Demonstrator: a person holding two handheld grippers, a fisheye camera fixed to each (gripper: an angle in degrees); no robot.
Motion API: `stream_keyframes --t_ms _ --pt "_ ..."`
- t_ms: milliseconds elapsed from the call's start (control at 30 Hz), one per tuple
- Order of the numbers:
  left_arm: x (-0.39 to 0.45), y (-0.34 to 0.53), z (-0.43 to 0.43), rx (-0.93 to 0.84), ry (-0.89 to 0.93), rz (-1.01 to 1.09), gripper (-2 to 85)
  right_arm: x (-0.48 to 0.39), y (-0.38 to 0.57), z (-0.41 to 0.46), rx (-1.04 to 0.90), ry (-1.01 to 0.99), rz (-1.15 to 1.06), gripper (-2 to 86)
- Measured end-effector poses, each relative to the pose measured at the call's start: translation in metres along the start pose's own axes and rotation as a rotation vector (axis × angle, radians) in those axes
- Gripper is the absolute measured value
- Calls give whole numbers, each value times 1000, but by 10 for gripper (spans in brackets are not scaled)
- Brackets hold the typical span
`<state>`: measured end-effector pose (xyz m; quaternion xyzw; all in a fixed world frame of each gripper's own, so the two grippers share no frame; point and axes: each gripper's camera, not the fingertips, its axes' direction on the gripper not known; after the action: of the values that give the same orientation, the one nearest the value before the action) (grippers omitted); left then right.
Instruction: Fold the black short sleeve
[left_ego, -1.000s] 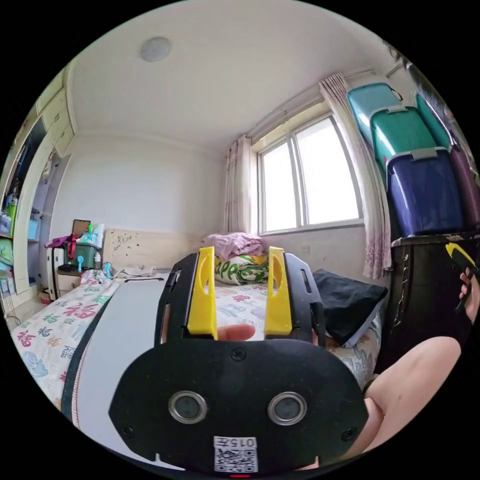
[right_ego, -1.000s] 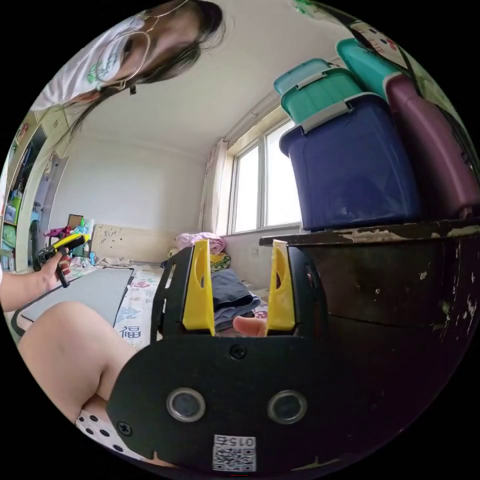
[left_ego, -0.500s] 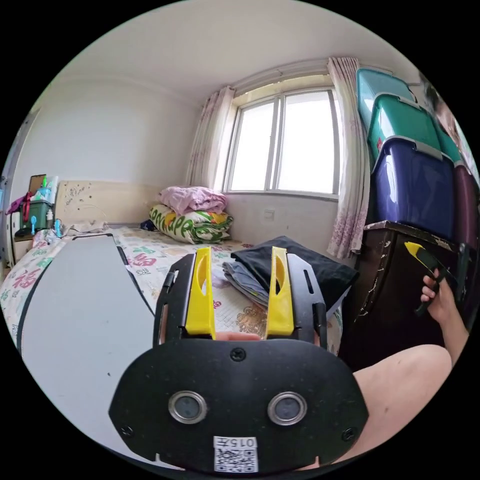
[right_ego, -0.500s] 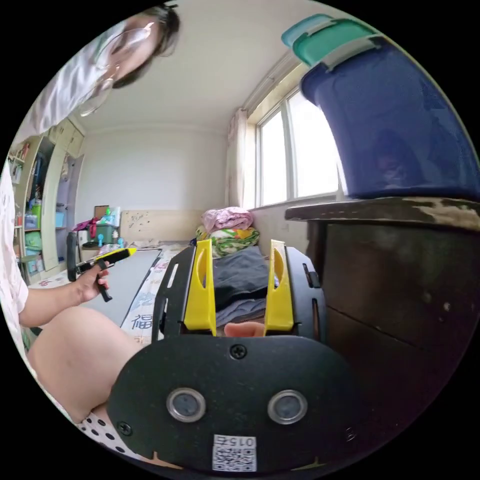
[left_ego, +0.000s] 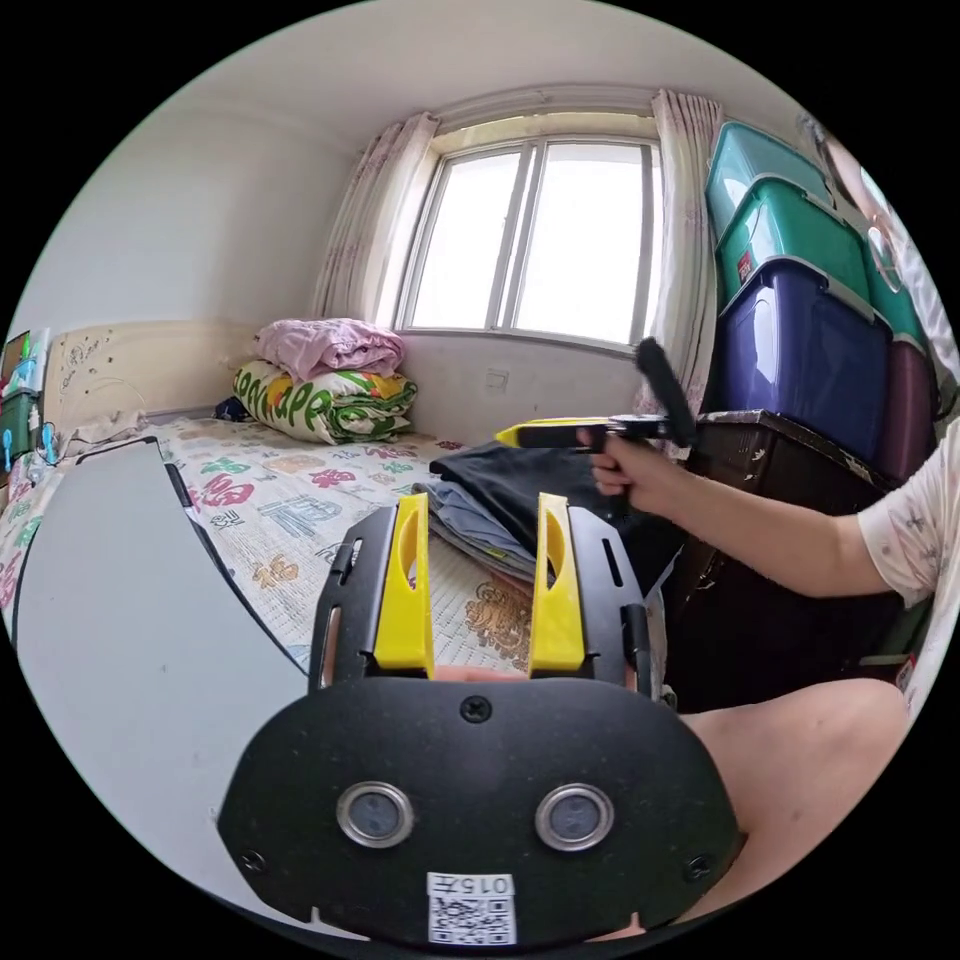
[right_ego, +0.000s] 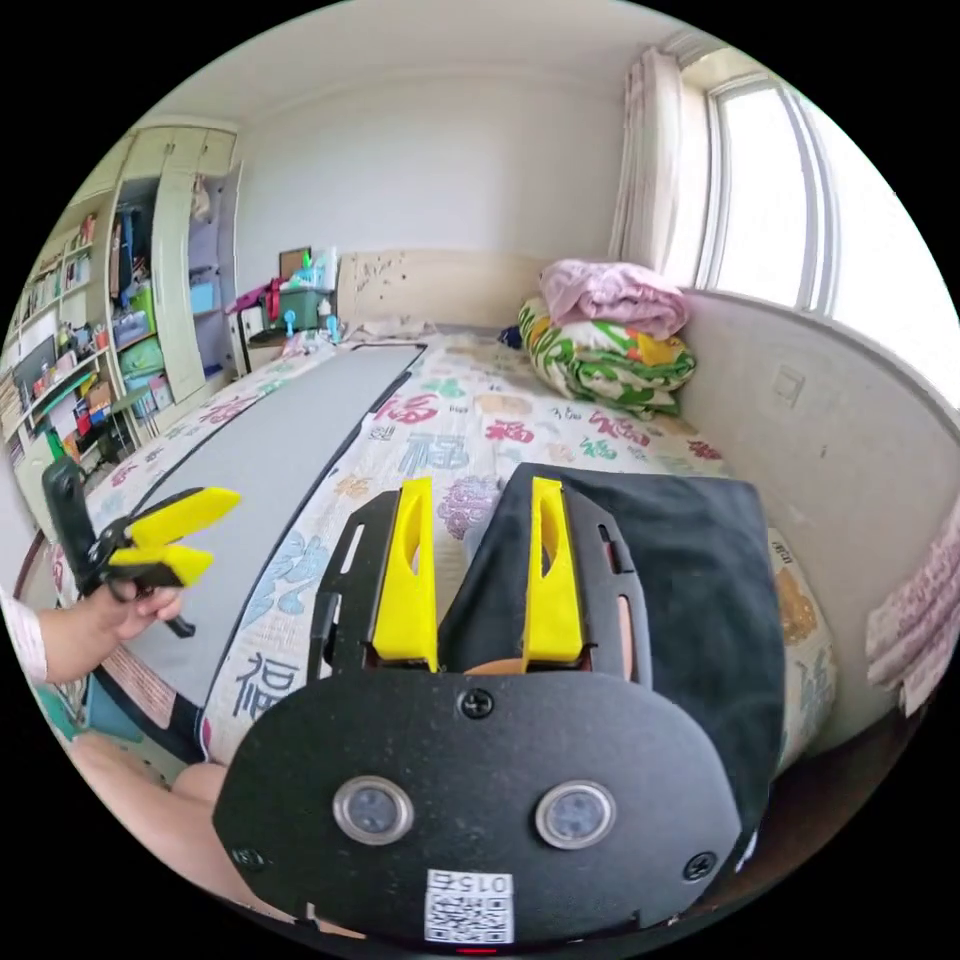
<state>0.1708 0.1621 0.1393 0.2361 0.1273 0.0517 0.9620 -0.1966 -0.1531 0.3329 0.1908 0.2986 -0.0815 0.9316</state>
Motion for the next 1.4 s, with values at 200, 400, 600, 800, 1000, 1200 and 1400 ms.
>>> stream_keyframes --t_ms 200,400,600,800,1000,1200,1400 --pt "-40 -19 32 -36 76 14 149 -4 -100 121 -204 119 121 147" --pt "-66 -45 62 -50 147 -15 146 6 -140 140 -351 136 276 88" --pt "-79 -89 105 -190 88 -61 140 17 -117 27 -115 -77 403 33" --pt "-93 -167 180 -165 124 -150 140 -3 -69 -112 31 1 402 25" --pt "-131 -225 316 -299 202 -389 143 -4 -24 -152 139 -115 531 23" --pt "-109 -260 373 -359 196 -455 95 -35 -26 -174 143 -101 498 22" --pt "-60 -303 344 -302 190 -370 30 -61 -15 -205 185 -95 492 21"
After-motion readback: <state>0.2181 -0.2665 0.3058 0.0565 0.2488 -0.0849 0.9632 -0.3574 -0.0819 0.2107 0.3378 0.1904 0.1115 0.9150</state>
